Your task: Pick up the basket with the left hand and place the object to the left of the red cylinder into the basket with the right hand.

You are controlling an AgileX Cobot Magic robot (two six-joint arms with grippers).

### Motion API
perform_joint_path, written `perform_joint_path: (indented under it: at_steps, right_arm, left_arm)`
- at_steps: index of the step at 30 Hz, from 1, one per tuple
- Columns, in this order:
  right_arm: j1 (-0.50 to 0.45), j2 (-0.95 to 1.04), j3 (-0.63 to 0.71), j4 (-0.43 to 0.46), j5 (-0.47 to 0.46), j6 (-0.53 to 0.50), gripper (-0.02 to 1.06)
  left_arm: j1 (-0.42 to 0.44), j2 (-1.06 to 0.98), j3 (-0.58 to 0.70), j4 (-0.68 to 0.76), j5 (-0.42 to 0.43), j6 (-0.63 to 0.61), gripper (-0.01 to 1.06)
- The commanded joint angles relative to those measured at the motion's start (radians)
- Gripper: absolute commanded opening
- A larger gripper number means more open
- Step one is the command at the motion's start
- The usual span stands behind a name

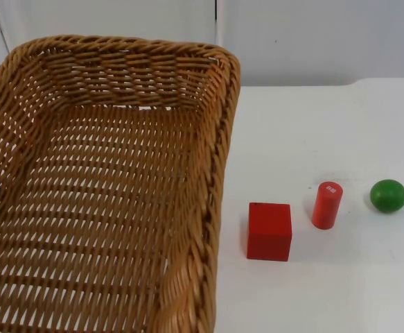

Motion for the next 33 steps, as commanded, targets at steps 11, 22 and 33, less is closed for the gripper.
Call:
perform_joint_path:
  at_steps: [11,22,33]
  right_arm:
    - [-0.005,0.325,-0.171,0.001,-0.125,-0.012,1.05]
    - [-0.005,0.549,-0.236,0.011,-0.154,-0.058,1.05]
    - [-0.005,0.724,-0.236,0.329,-0.233,-0.457,1.05]
  left_arm:
    - [-0.004,-0.012,0.002,-0.033,0.007,-0.008,0.0]
    - [-0.004,-0.012,0.002,-0.033,0.002,-0.008,0.0]
    - [-0.004,-0.012,0.002,-0.033,0.002,-0.008,0.0]
